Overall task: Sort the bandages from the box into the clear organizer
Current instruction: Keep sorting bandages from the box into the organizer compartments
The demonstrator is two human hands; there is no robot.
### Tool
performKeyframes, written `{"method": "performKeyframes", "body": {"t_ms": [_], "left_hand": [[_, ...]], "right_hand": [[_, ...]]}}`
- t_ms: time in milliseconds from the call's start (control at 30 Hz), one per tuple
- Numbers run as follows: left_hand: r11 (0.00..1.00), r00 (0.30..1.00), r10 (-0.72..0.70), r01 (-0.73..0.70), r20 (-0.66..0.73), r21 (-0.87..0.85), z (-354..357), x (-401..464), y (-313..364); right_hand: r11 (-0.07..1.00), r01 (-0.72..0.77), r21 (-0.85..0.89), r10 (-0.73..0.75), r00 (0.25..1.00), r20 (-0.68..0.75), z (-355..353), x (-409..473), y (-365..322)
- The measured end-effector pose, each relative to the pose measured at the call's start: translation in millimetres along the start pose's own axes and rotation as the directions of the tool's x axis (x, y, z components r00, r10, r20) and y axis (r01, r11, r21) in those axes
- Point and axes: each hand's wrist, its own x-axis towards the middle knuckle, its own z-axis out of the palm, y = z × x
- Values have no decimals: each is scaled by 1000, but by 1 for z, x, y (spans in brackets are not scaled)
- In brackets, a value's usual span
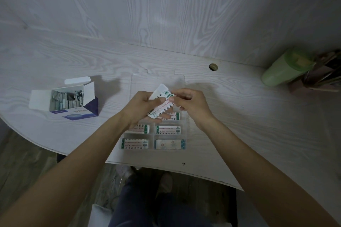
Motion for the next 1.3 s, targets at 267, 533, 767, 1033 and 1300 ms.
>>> {"method": "performKeyframes", "body": {"t_ms": [267,533,767,1033,1300], "left_hand": [[999,999,18,-17,-30,49,-1,-2,1],[995,998,22,-16,-66,99,3,-5,4],[1000,998,-11,12,-59,27,6,-3,9],[990,998,8,0,-59,142,4,-3,11],[984,973,59,-19,-221,176,1,3,3]], "right_hand": [[999,2,-32,-2,1000,-6,2,-1,-1],[999,19,27,-20,1000,24,4,-3,-2],[999,13,-37,-14,999,-43,1,-1,0],[999,33,-17,-33,999,16,-3,-1,-1],[997,70,10,-71,996,57,-2,-2,-4]]}}
